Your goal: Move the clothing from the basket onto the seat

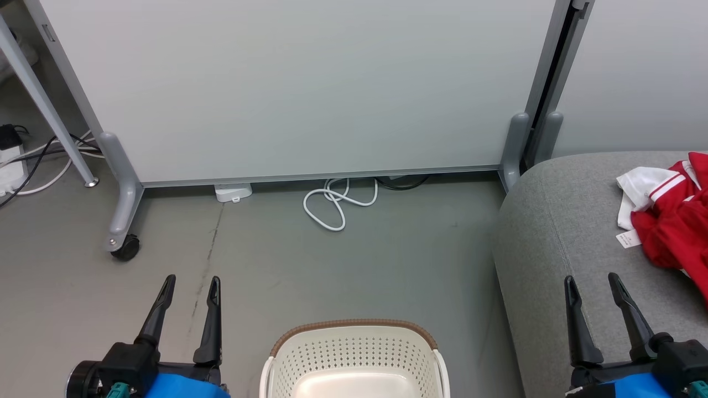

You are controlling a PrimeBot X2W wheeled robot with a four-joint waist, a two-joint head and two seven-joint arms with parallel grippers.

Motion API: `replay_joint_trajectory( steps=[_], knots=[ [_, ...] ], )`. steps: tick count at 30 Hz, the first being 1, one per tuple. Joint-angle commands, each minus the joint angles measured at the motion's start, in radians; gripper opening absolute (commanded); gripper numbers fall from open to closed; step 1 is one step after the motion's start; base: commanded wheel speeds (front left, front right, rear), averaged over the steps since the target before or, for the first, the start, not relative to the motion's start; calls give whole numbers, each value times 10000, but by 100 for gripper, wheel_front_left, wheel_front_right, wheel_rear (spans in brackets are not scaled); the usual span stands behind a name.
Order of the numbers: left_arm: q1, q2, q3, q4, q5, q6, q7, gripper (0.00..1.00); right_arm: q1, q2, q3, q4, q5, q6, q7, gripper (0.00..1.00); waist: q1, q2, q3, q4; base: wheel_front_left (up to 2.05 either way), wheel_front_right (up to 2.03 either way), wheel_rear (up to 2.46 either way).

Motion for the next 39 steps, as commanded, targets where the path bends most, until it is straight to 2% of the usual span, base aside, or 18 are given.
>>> replay_joint_trajectory(
  steps=[1, 14, 28, 29, 34, 39],
  knots=[
    [113, -46, 131, -96, 117, -20, -25, 100, 146, 9, -46, -75, -21, 1, 2, 100, 1, -1, -2, -15, 0, 0, 0],
    [350, -450, 763, -446, 664, -81, -25, 100, 195, 10, -74, -156, -47, 1, 2, 100, 1, -1, -100, -31, 0, 0, 0],
    [303, -579, 874, -286, 883, -182, -25, 100, 143, 9, -48, -26, 10, 1, 2, 100, 1, -1, -140, -43, 0, 0, 0],
    [311, -575, 842, -266, 848, -150, 2, 0, 66, 4, -40, -12, 1, 0, 0, 0, 1, -1, -143, -40, 0, 0, 0],
    [547, -635, 820, 191, 763, -150, 94, 0, 166, 71, -34, 467, 95, 0, 38, 0, 1, -1, -141, -44, 0, 0, 0],
    [382, -659, 950, 251, -276, -157, 376, 0, -14, 65, -96, 587, 1140, 0, 338, 0, 1, -1, -117, -82, 0, 0, 0]
  ],
)
